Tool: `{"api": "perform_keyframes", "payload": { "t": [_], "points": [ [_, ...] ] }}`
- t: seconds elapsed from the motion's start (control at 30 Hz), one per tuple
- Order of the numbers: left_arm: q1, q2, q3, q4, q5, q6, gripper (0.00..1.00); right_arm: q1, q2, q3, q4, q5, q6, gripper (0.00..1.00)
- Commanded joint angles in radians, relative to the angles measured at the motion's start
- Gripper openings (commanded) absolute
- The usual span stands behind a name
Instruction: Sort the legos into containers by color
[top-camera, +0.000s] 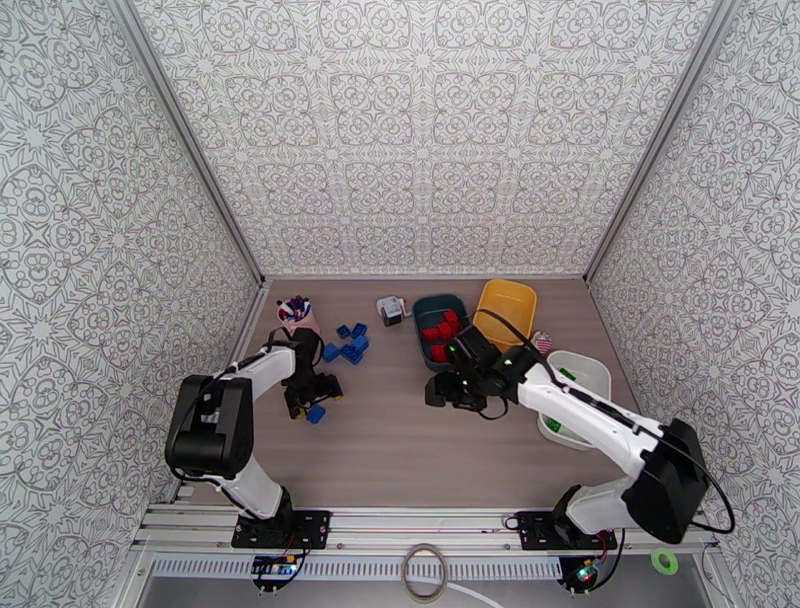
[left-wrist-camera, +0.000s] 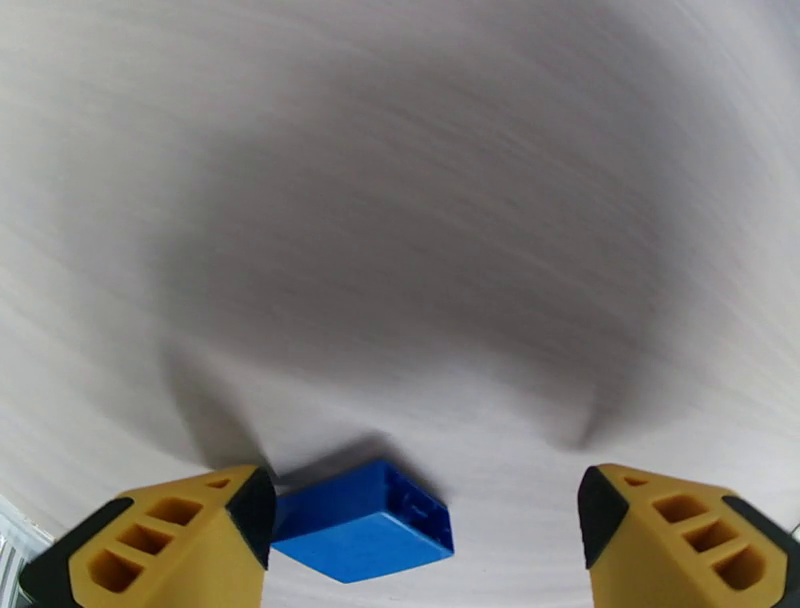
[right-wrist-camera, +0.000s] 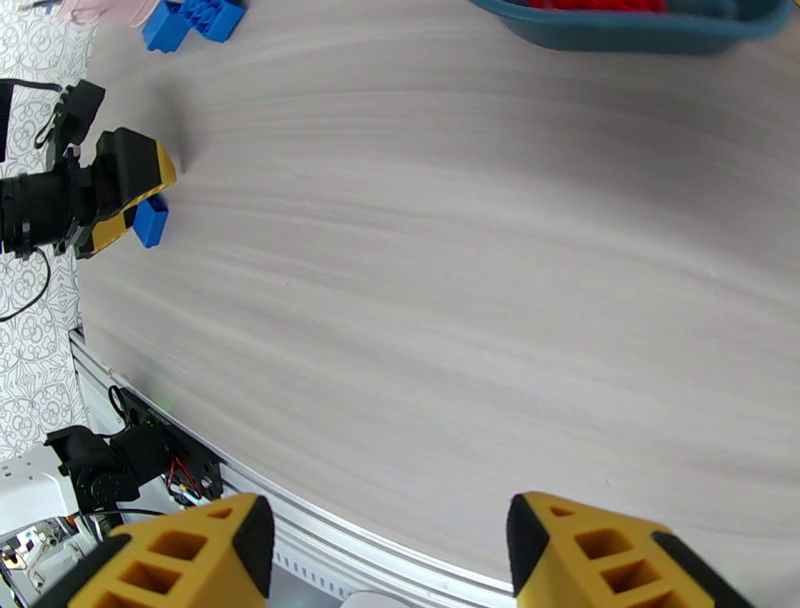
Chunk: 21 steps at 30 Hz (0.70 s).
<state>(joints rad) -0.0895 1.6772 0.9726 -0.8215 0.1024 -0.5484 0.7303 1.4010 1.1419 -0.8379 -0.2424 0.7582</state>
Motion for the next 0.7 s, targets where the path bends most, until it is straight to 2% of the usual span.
{"api": "perform_keyframes", "payload": {
  "t": [0.0,0.13,0.23,0.37,0.67],
  "points": [
    [-0.039,-0.028,-0.029,0.032,0.054,-0.003,0.85,-0.013,-0.047,-0.053,0.002,0.02,0.033,0.67],
    [-0.099,-0.074,-0.074,0.043,0.052,-0.052,0.84,-0.018,-0.073,-0.082,0.008,0.025,0.04,0.67],
    [-0.155,-0.091,-0.092,0.025,0.003,-0.087,0.82,-0.019,-0.085,-0.094,0.015,0.023,0.047,0.67],
    [-0.182,-0.056,-0.086,-0.004,-0.045,-0.112,0.71,-0.02,-0.089,-0.099,0.018,0.018,0.047,0.67],
    [-0.206,0.012,-0.039,-0.004,-0.039,-0.131,0.52,-0.038,-0.118,-0.085,-0.025,0.047,0.037,0.66]
  ]
}}
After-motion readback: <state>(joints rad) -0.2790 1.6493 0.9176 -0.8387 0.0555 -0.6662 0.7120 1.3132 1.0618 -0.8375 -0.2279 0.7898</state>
